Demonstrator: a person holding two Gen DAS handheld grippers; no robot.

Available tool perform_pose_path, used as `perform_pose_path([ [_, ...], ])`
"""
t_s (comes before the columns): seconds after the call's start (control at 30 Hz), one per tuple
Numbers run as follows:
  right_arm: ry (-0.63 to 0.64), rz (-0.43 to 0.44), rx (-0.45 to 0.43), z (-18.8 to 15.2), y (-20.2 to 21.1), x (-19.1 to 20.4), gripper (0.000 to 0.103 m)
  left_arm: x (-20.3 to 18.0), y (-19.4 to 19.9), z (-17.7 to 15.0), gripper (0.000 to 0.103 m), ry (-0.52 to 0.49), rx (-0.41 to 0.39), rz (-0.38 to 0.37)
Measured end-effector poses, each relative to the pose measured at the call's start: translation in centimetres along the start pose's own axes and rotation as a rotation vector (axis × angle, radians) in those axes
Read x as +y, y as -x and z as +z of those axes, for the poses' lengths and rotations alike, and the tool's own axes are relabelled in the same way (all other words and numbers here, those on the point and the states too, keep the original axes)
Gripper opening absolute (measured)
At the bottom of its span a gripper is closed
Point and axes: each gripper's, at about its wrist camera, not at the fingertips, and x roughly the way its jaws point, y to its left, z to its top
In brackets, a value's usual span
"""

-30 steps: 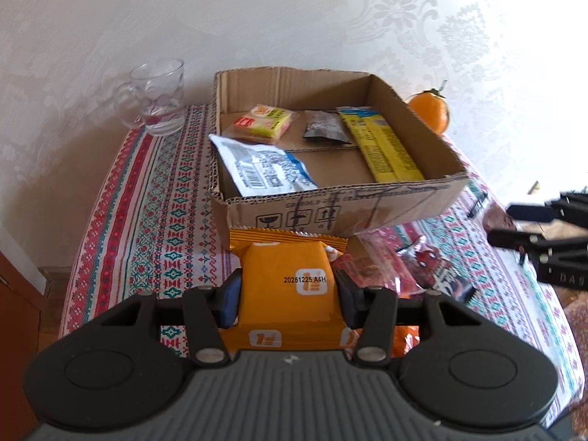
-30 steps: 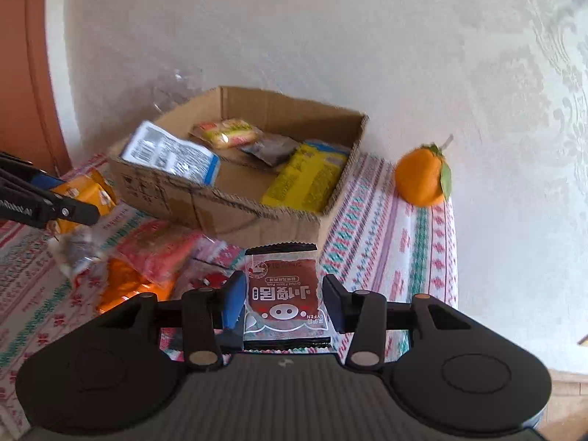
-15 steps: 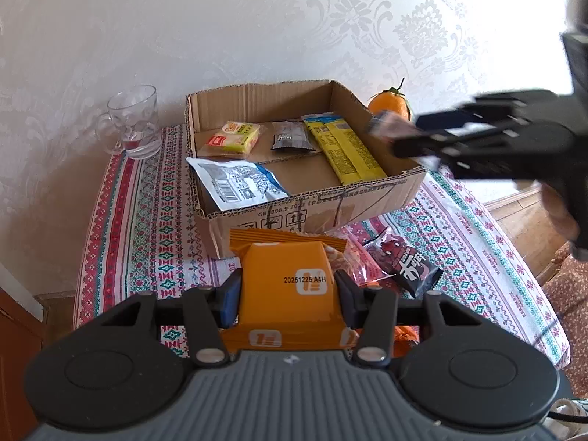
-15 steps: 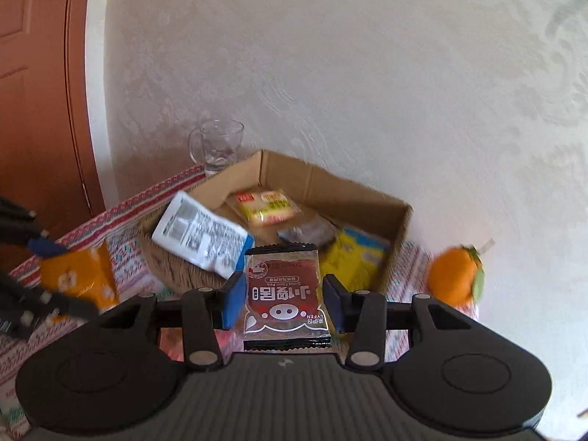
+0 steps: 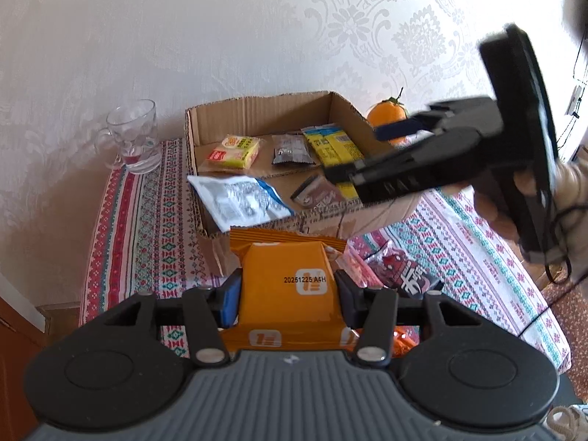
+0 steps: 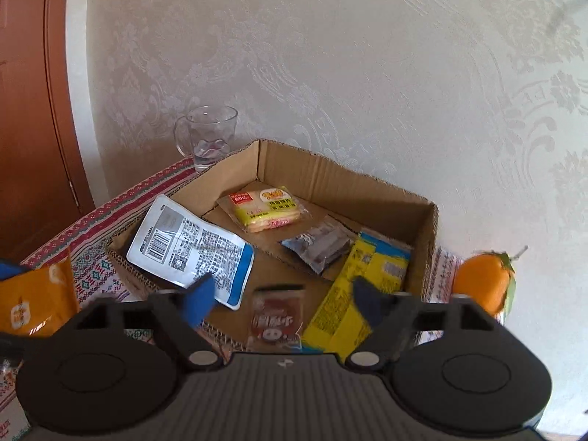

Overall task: Organize snacks
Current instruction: 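Carry both packets into the box and open both tools, then move left tool to clear grey-filled pouch while right tool approaches black packet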

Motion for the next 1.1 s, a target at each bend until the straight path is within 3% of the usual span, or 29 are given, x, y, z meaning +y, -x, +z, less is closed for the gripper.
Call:
perform_pose_path([
  [0.03, -0.011, -0.010, -0.008, -0.2, 0.3, -0.1, 0.103, 0.1, 0.0, 0.2, 0.051, -0.002, -0.005, 0.000],
  [0.27, -0.095, -0.060, -0.023, -2.5, 3.0, -0.8, 0.103, -0.3, -0.9, 2.7, 0.051, -0.027, -0.042, 0.009],
  [0.6, -0.147, -0.085, -0.046, -4.4, 5.9, -0.4, 0.103, -0.8, -5.2, 8.9, 0.051, -0.040, -0.083, 0.032],
  [0.67, -0.148, -0.091, -0.043, -4.5, 6.0, -0.4, 0.103, -0.3, -6.4, 9.6, 0.058, -0.010, -0.090, 0.054],
  [0.77, -0.153, -0.093, -0.037, -4.9, 6.1, -0.4, 0.103, 0.6, -8.3, 9.6, 0.080, 0.018, -0.074, 0.089],
  [1.1, -0.177, -0.097, 0.009, -6.3, 5.5, -0.6, 0.103, 1.6, -7.9, 5.9, 0.085, 0.047, -0.039, 0.074],
])
